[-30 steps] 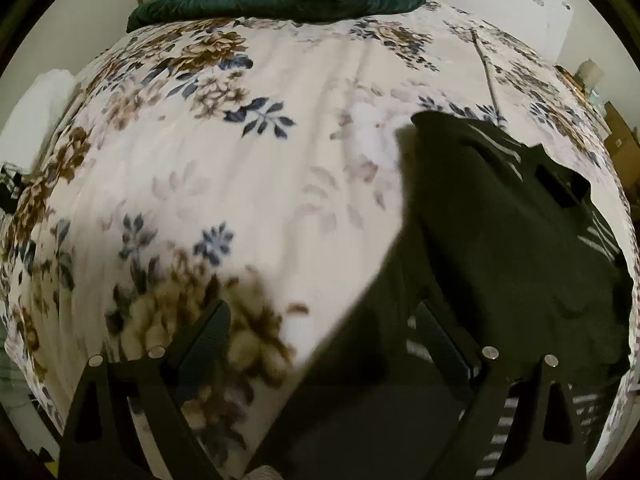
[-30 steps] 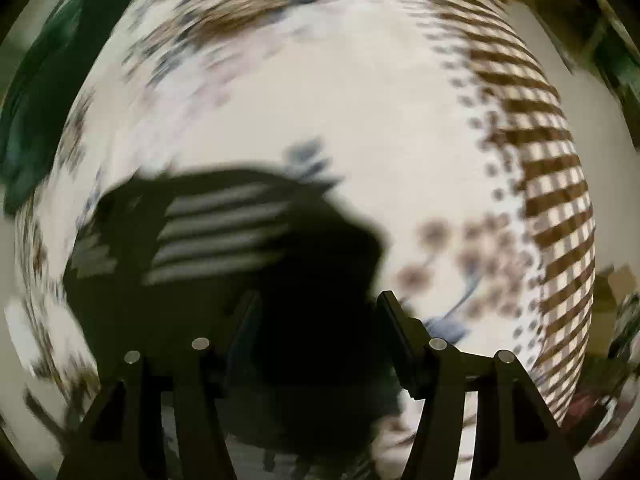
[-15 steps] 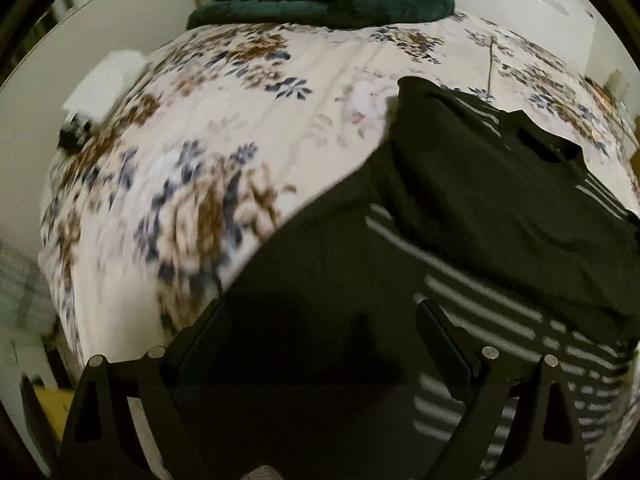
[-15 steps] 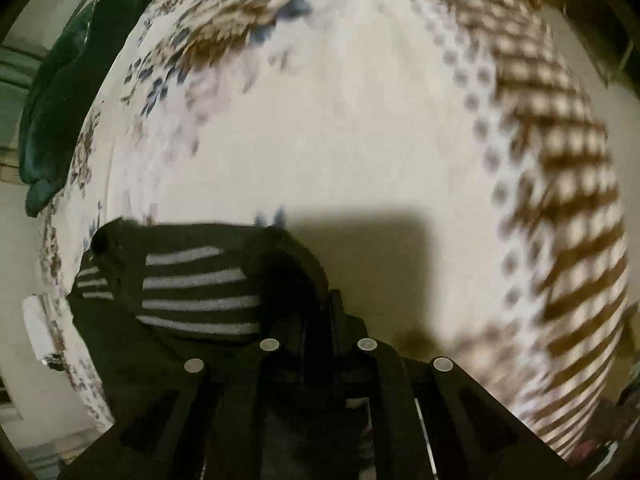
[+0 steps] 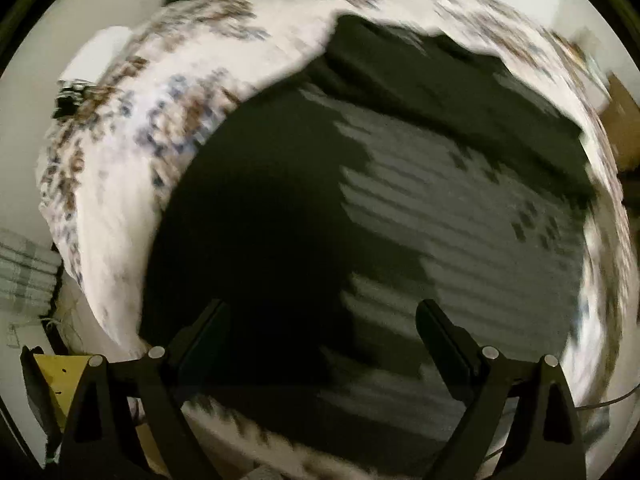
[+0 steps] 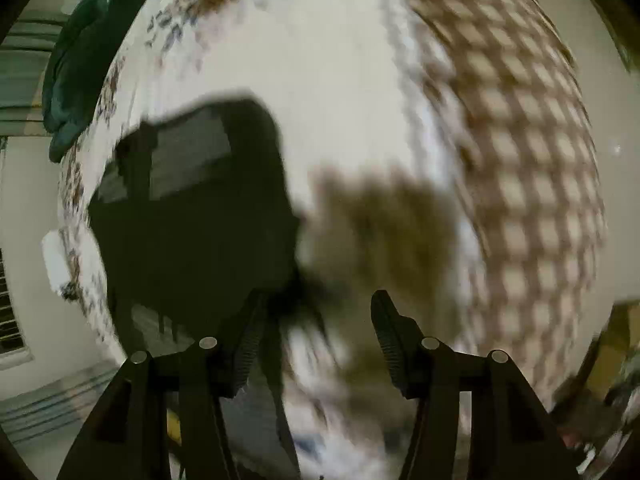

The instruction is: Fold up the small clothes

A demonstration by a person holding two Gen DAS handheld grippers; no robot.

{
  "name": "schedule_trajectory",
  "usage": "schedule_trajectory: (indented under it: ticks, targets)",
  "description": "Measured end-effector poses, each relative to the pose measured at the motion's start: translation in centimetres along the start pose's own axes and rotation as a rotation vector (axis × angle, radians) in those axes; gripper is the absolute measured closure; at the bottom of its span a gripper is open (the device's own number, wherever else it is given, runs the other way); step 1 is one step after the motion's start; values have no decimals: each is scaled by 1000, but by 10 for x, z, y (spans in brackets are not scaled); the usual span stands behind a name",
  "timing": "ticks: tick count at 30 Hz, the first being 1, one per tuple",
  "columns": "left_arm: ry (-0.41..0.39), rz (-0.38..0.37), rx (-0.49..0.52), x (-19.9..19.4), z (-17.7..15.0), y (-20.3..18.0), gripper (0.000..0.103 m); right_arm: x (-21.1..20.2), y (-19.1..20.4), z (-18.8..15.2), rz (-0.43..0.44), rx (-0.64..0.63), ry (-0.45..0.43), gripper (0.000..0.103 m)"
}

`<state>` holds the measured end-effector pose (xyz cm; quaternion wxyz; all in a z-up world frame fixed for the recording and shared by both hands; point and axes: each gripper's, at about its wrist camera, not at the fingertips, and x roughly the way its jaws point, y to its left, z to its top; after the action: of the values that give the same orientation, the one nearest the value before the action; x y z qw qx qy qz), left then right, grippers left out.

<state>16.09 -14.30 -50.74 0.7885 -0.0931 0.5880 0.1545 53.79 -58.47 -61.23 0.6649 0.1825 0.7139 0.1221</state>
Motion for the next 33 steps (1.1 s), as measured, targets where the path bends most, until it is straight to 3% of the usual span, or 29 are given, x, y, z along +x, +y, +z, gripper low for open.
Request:
schedule_trajectory:
  ticks: [4,8,11,14,17,18,20,23,28,30,31,32,33]
  targets:
    - [94,-86,84,5,-48,-45,8,-2,-41,-73,27,63,59,46]
    - [167,-146,162,15,-91,-95,8,32,-55,-137,88,110,140,46]
    - [183,-148,149,15,-102,-105,8,81,-40,-178,194,104,235,46]
    - [181,-122,118,15,-105,-101,8,132,-12,-209,230,64,286,46]
    - [175,-81,103,18,-105,-89,8,163,9,-233,191,27,268,48]
    - [173,-65,99,20,-105,-84,8,165,14,-238,165,13,238,53]
    - [171,-38,86,23,-106,-74,8,165,17,-247,122,-7,213,97]
    - [180,-15,63,27,-109,-61,8,153,16,-255,109,-34,205,98]
    - [155,46,-25,28,-97,-23,8,137,23,-250,91,-106,245,97]
    - [136,51,-59,26,-88,-10,8,135,27,-235,137,-80,282,89]
    - [127,50,-63,25,-85,-7,8,133,29,-225,158,-68,284,79]
    - [110,42,-53,23,-82,-9,8,124,25,-211,176,-57,271,62]
    - [102,36,-40,21,-81,-12,8,114,26,-193,175,-48,251,56]
